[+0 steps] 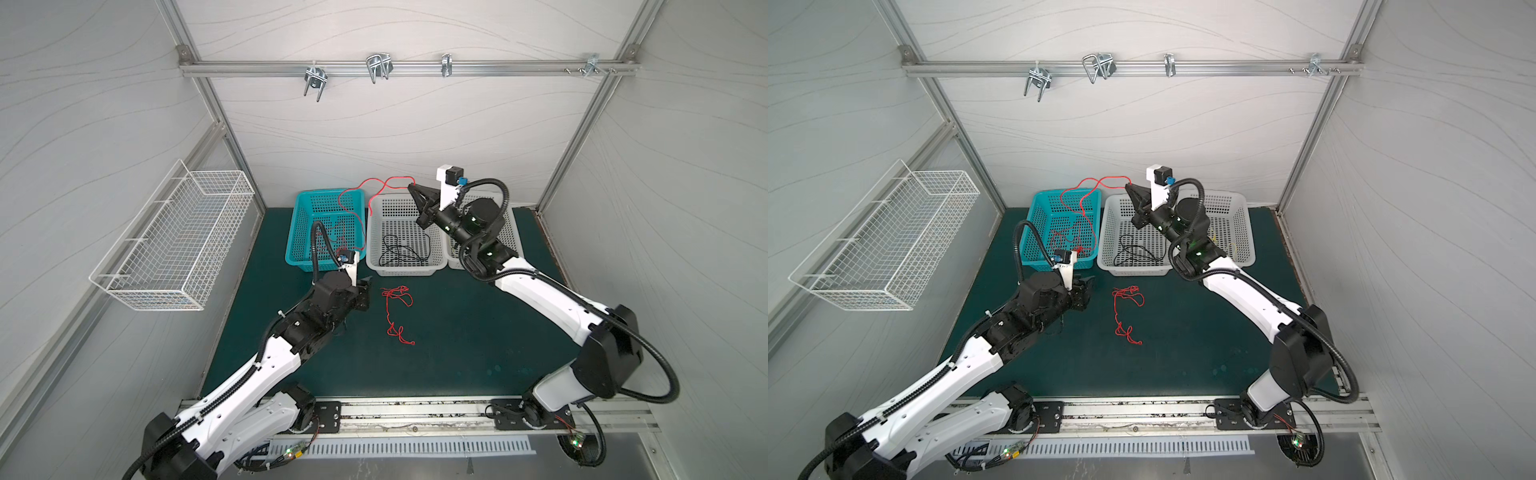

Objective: Untangle the cables

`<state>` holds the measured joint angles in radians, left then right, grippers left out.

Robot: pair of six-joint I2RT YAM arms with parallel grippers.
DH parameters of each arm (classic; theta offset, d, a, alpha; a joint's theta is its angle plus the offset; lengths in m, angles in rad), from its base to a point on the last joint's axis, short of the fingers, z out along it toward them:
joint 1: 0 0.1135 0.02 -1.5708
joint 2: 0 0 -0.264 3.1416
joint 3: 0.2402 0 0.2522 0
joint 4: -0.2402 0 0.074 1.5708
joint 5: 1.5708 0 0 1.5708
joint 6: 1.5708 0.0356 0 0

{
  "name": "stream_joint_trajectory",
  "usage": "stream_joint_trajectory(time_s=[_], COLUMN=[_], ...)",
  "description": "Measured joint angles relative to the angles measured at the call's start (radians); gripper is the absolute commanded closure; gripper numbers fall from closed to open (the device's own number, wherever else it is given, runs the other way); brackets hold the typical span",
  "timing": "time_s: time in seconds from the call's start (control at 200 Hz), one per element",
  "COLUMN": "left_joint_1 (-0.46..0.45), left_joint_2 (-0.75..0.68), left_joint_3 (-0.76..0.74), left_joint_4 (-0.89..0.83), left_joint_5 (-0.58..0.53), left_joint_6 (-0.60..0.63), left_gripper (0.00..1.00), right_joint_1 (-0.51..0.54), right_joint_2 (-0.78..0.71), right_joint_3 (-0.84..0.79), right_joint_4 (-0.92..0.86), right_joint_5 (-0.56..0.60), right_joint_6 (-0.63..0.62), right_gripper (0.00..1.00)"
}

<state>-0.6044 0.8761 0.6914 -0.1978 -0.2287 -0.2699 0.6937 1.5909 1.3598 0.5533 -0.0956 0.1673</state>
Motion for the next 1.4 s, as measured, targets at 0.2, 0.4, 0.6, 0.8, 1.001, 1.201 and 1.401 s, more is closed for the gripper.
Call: stream_joint_trajectory(time_s=[0.2,0.4,0.6,0.8,1.001,1.201,1.401], left_joint_1=[0.0,0.002,0.021,0.134,0.237,0.284,0.34], left_joint_2=[-0.06,-0.095,-0.096,-0.022,0.12,0.284,0.422], left_joint_3=[-0.047,-0.06,-0.058,0.0,0.107,0.205,0.265], left_joint_4=[0.0,-0.008,-0.035,-0.098,-0.138,-0.138,-0.114], left_joint_5=[-0.069,-0.119,-0.198,-0.223,-0.201,-0.153,-0.089], left_joint_6=[-0.022,-0.033,-0.061,-0.13,-0.188,-0.211,-0.233], left_gripper=[0.53,0.52,0.52,0.52,0.52,0.53,0.55], right_joint_1=[0.038,0.066,0.086,0.1,0.126,0.155,0.18], right_joint_2=[0.215,0.423,0.588,0.659,0.69,0.699,0.699], right_joint_3=[0.152,0.303,0.402,0.444,0.479,0.49,0.484], right_joint_4=[-0.015,-0.1,-0.237,-0.336,-0.394,-0.439,-0.468], right_joint_5=[0.035,0.081,0.129,0.159,0.164,0.16,0.158], right_joint_6=[-0.013,-0.019,-0.015,-0.021,-0.063,-0.113,-0.167], right_gripper=[1.0,1.0,1.0,1.0,1.0,1.0,1.0])
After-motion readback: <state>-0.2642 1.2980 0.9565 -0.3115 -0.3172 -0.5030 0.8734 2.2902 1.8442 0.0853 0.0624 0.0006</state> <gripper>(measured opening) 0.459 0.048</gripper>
